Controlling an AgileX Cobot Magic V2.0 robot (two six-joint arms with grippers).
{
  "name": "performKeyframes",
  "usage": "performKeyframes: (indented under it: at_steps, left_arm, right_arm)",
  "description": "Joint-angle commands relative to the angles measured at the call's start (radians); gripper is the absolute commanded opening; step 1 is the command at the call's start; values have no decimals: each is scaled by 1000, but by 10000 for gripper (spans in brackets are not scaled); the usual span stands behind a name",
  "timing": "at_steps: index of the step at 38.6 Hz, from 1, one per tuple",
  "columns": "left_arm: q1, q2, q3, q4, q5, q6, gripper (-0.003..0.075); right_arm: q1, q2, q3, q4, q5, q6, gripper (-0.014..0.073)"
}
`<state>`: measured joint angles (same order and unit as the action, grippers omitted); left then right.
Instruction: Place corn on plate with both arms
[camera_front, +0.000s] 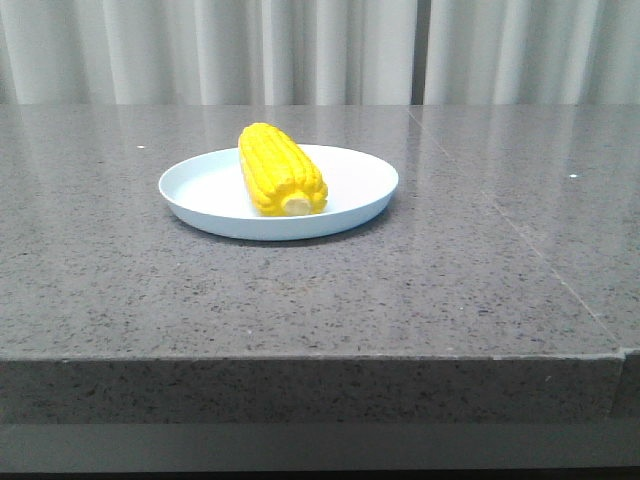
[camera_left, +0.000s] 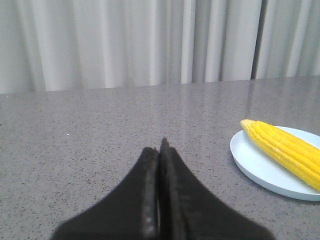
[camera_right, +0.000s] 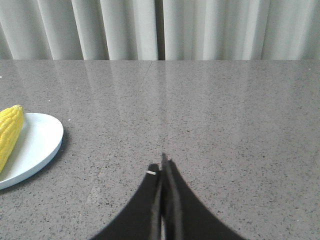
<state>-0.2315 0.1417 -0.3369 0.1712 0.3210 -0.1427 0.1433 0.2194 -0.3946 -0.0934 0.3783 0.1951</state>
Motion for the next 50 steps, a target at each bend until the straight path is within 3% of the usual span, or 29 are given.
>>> performKeyframes:
  at_steps: [1,8,14,20,50]
  left_arm:
    - [4,7,-4,4,-85,-10,-20]
    - [69,-56,93,-53,-119,-2,-20]
    - [173,-153,218,-212,-206,133,-20]
    - [243,-164,313,-225,-264,143,-20]
    - [255,-164,369,-223,-235,143,-20]
  right_arm:
    - [-3,7,-24,-10,-81,1,-18]
    - [-3,7,-24,-10,-81,1,-18]
    - [-3,7,-24,-10,-81,1,-18]
    - [-3,7,-24,-10,-81,1,-18]
    - [-3,7,-24,-10,-82,1,-18]
